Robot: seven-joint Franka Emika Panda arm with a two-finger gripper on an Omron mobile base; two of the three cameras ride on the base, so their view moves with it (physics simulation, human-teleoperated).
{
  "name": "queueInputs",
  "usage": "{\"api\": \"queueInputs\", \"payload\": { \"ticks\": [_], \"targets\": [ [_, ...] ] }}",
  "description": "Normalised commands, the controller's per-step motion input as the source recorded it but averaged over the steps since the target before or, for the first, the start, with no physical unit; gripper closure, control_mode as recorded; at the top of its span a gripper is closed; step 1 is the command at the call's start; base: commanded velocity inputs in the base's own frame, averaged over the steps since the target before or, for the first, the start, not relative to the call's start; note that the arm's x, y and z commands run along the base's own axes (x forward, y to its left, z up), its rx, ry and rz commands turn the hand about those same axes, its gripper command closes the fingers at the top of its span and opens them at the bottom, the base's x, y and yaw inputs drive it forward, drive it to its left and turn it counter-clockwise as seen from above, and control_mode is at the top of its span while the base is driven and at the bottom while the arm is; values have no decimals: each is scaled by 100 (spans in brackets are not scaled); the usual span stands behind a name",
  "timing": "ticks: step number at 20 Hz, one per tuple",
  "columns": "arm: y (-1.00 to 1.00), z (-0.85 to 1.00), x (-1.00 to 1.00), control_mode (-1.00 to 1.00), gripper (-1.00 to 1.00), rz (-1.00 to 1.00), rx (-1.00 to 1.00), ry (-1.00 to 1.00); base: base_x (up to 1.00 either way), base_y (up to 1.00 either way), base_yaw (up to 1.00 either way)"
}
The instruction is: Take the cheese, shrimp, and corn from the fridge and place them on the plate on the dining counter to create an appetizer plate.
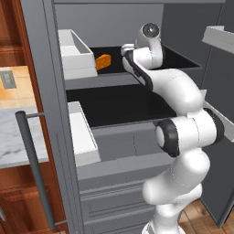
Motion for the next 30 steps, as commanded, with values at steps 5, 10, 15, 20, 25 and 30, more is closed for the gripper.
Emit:
{"api": "queueInputs", "payload": {
  "ticks": [5,10,15,20,25,30],
  "targets": [
    [-1,-12,-2,-100,-100,-12,2,0,0,0,0],
    [0,-43,0,-100,100,-13,7,6,0,0,0],
    [-3,-41,0,-100,100,-10,10,7,0,0,0],
    [11,-5,-72,-100,100,-3,6,-7,0,0,0],
    [21,0,-100,-100,100,0,0,-14,0,0,0],
    [27,0,-100,-100,100,0,5,2,0,0,0]
  ]
}}
